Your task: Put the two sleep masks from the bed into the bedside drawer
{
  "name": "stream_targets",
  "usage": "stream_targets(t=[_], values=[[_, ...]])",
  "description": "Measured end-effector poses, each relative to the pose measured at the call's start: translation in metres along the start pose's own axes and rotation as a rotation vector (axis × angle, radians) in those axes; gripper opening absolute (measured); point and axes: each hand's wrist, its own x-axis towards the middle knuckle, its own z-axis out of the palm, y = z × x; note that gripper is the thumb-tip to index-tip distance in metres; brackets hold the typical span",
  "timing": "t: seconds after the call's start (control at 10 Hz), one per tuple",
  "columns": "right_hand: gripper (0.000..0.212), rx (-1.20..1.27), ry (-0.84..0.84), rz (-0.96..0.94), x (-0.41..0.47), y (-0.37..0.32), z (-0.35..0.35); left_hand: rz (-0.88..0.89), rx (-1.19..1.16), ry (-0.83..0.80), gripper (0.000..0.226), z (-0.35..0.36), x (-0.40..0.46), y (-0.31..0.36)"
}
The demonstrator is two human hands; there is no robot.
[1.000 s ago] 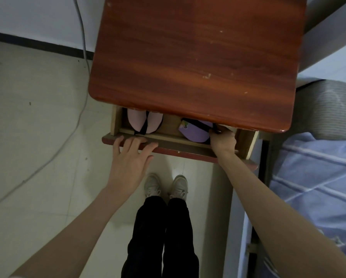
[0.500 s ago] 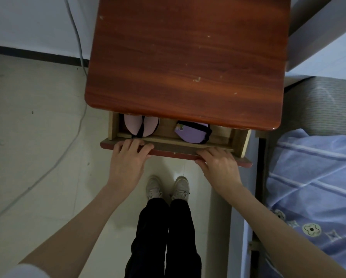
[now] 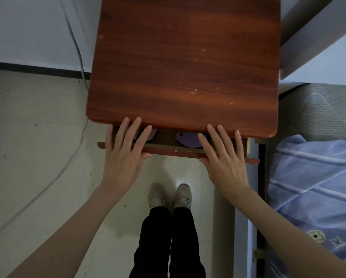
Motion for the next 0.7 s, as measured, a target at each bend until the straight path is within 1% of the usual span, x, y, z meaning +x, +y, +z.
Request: stream_targets(t=[0.1,0.2,0.3,0.4,0.5,0.6,0.7], values=[[0.074,-0.008,-0.019,0.01,0.006,-0.002,0.002,0.019,0.017,-0.066,0.075,-0.003,0.011,-0.003],[0.076,-0.032,-0.043,0.066,0.017,0.002,-0.001,0.025,0.05,-0.117,0.076,-0.003,0.026,-0.004],[0.076,-0.047,-0.072,0.101,0.032,0.007,-0.001,-0.004,0.073,-0.128,0.074,-0.002,0.04,-0.004],[0.075,-0.084,-0.089,0.109,0.039,0.005,0.0,-0.045,0.088,-0.117,0.072,0.001,0.045,-0.001],[0.073,-0.091,-0.135,0.16,0.041,0.002,-0.004,-0.068,0.103,-0.108,0.072,0.005,0.045,0.002],[0.07,0.071,-0.212,0.165,0.043,-0.005,-0.015,-0.065,0.108,-0.103,0.073,0.004,0.044,0.002],[0.063,0.631,-0.261,0.3,0.05,0.007,-0.049,-0.056,0.075,-0.092,0.071,0.005,0.043,0.001]])
